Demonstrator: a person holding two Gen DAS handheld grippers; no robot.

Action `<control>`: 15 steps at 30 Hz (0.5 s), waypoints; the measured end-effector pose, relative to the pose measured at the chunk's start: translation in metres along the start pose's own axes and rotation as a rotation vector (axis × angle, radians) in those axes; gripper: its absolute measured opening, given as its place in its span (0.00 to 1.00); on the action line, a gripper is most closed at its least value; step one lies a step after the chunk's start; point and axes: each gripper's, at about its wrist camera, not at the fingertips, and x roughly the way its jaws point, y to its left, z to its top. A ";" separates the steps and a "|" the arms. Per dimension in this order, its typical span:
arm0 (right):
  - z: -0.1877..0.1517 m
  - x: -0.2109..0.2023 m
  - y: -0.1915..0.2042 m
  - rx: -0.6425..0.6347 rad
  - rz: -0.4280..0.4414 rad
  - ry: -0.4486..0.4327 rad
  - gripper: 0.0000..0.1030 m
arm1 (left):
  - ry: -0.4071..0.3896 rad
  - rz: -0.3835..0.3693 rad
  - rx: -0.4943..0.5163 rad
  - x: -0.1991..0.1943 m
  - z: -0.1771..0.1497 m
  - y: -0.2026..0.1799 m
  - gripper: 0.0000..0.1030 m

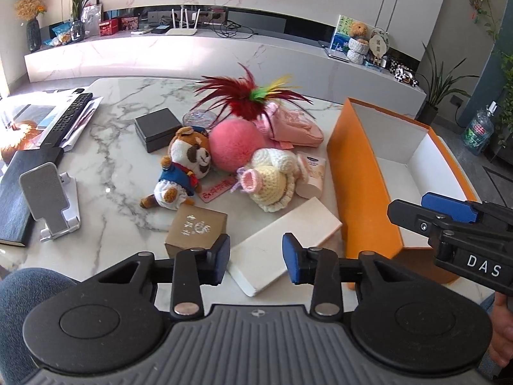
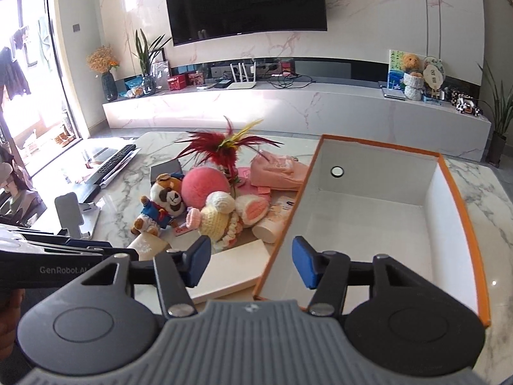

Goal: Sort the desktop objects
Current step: 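Grasp the plush bear with the left tool while the right tool grasps the knitted bunny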

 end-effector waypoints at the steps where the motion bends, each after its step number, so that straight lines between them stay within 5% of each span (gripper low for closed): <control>1: 0.004 0.007 0.003 -0.001 0.016 0.011 0.53 | 0.000 0.014 -0.011 0.002 0.004 0.006 0.40; 7: 0.031 0.052 0.024 -0.018 0.084 0.066 0.50 | 0.009 0.076 -0.037 0.021 0.037 0.037 0.40; 15: 0.060 0.123 0.034 -0.007 0.098 0.186 0.48 | 0.133 0.094 0.047 0.085 0.072 0.051 0.48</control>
